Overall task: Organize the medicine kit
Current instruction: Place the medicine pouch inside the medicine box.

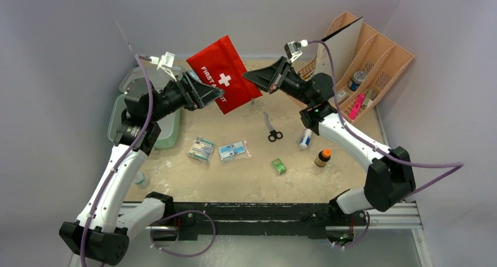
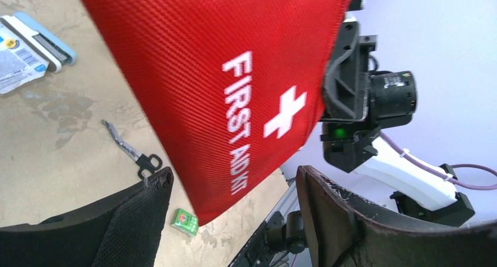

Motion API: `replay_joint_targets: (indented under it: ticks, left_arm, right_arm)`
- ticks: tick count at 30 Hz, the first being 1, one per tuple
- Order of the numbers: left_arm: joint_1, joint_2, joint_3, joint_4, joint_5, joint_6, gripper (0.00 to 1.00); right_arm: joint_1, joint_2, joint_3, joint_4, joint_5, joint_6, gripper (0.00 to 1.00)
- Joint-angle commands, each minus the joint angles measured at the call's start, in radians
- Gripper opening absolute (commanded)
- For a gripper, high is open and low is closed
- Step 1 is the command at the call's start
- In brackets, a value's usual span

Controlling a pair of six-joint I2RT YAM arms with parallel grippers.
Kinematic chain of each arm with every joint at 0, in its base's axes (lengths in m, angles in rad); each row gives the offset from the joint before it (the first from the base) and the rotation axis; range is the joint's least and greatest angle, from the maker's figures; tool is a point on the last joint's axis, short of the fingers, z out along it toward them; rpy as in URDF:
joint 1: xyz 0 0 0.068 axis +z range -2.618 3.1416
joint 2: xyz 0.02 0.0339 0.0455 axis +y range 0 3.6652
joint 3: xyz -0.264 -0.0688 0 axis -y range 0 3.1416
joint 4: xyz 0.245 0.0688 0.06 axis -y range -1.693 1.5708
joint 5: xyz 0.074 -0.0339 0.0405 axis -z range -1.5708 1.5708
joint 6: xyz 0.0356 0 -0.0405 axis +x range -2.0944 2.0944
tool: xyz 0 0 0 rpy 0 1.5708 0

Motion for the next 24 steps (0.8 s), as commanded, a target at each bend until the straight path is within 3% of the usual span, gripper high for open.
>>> replay_joint_targets:
  ticks: [1,5,9,15,20,24]
  left_arm:
    - [0.007,-0.018,-0.008,0.126,0.026,-0.020,0.72]
    - [0.007,-0.045,-0.019,0.137,0.027,-0.034,0.57]
    - [0.007,-0.098,-0.047,0.119,-0.063,-0.032,0.31]
    - [0.007,-0.130,-0.054,0.106,-0.108,-0.037,0.00]
    - [0.007,-0.141,-0.055,0.043,-0.174,-0.023,0.00]
    - [0.007,-0.148,-0.063,0.003,-0.260,-0.040,0.00]
  right_arm:
    - [0.003,0.013,-0.003,0.195,0.029,0.106,0.00]
    - [0.003,0.026,-0.020,0.188,0.021,0.126,0.00]
    - [0.003,0.041,-0.012,0.131,0.004,0.082,0.00]
    - [0.003,0.090,-0.050,0.164,0.019,0.113,0.01]
    - [0.001,0.087,-0.075,0.116,0.035,0.073,0.20]
    - [0.001,0.055,-0.098,-0.007,0.070,-0.025,0.47]
